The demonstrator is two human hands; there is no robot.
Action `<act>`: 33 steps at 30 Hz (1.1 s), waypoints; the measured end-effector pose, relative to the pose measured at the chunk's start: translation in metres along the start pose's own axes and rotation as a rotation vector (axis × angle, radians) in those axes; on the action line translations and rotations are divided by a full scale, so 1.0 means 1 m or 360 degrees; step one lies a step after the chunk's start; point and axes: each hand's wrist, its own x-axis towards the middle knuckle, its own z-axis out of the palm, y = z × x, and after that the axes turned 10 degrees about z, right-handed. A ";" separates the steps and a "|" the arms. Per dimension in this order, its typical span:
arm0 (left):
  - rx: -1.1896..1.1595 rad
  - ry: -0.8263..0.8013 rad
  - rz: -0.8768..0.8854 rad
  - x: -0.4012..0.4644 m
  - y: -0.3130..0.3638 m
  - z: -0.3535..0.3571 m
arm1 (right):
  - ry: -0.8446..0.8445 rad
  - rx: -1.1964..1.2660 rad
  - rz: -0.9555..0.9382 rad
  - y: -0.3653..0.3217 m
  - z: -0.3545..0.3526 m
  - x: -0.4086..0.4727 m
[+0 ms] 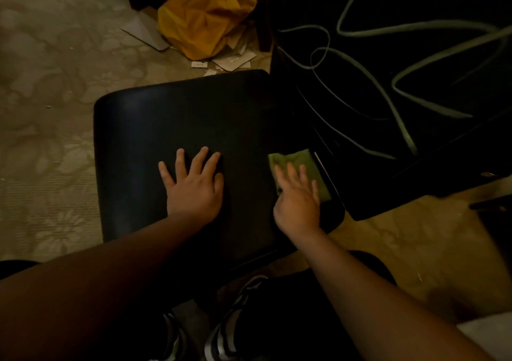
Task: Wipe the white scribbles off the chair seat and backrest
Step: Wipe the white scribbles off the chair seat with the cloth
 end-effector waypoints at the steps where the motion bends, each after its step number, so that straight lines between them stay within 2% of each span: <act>1: 0.0006 -0.0007 0.0048 -0.002 0.001 0.001 | -0.0023 -0.0023 -0.0075 -0.008 0.003 -0.012; 5: 0.0084 -0.0023 0.0221 -0.011 0.004 0.007 | -0.0104 -0.0063 -0.0475 -0.035 0.021 -0.056; 8: 0.0110 -0.0027 0.0265 -0.021 0.002 0.013 | -0.0113 -0.0065 -0.0529 -0.029 0.019 -0.052; 16: 0.0091 -0.0098 0.0269 -0.040 0.003 0.010 | 0.0107 -0.0015 0.0185 0.043 -0.002 -0.003; 22: 0.0122 -0.0097 0.0202 -0.043 0.012 0.015 | 0.0138 0.0013 0.0344 0.041 -0.002 -0.009; 24: 0.0134 -0.0086 0.0197 -0.042 0.013 0.018 | 0.0088 0.0030 0.0188 0.023 0.002 -0.029; 29: 0.0162 -0.0076 0.0223 -0.043 0.010 0.021 | -0.0137 -0.0065 -0.0495 -0.014 0.017 -0.081; 31: 0.0139 -0.0088 0.0233 -0.042 0.007 0.020 | -0.0144 -0.0043 -0.0542 -0.008 0.012 -0.071; 33: 0.0107 -0.0104 0.0255 -0.040 0.003 0.017 | -0.0042 0.0016 -0.0363 0.009 0.006 -0.052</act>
